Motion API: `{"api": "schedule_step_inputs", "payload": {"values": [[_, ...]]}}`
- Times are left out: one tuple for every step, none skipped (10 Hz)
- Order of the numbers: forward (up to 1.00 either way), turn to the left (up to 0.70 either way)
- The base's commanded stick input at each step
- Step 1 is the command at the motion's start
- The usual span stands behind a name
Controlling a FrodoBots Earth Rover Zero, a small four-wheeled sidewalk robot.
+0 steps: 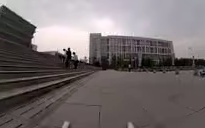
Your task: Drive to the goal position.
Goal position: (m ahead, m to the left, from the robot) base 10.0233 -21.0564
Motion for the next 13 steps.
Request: {"api": "schedule_step_inputs", "payload": {"values": [[0.60, 0.00], [0.60, 0.00], [0.60, 0.00], [0.60, 0.00], [0.60, 0.00], [0.60, 0.00], [0.60, 0.00], [0.60, 0.00], [0.60, 0.00], [0.60, 0.00], [0.60, 0.00], [0.60, 0.00], [0.60, 0.00]]}}
